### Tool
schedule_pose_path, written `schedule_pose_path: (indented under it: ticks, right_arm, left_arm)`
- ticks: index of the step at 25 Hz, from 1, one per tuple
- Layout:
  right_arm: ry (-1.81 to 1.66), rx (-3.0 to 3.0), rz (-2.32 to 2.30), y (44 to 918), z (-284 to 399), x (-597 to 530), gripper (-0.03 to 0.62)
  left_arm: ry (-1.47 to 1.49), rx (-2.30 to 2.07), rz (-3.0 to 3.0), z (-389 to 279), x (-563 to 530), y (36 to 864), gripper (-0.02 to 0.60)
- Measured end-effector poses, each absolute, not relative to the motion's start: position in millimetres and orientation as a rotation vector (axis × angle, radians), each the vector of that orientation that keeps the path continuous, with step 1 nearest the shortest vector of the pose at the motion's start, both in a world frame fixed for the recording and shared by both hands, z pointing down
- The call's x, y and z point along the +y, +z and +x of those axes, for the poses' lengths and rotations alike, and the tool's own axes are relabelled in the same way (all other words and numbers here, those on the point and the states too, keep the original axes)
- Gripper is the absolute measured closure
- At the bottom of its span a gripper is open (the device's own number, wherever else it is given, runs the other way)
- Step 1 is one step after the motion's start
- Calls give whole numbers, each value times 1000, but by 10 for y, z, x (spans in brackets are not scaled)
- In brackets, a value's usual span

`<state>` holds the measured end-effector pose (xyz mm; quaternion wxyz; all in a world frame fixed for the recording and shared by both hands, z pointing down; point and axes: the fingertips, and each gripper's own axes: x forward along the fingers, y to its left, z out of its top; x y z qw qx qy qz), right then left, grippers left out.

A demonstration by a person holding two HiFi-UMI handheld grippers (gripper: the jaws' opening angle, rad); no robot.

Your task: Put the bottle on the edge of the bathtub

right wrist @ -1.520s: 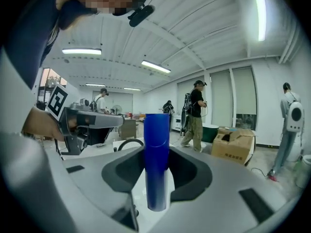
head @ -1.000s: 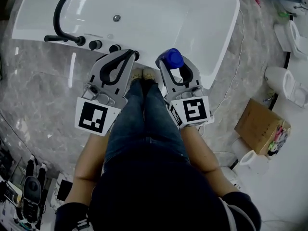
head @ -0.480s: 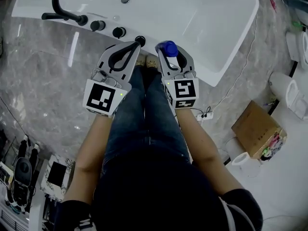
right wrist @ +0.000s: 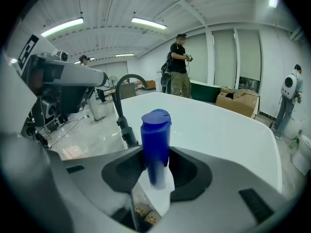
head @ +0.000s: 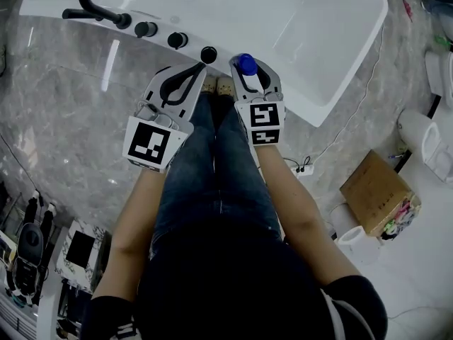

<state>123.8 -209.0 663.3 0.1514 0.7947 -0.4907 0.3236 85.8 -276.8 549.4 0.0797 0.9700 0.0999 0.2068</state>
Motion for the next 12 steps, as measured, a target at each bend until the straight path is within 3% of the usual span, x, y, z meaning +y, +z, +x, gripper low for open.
schedule_pose_path:
  ticks: [12]
  right_arm:
    - [909, -1461, 2223, 6797, 1186, -2162, 430]
  left_arm:
    - [616, 291, 2884, 838, -2696, 5521, 558]
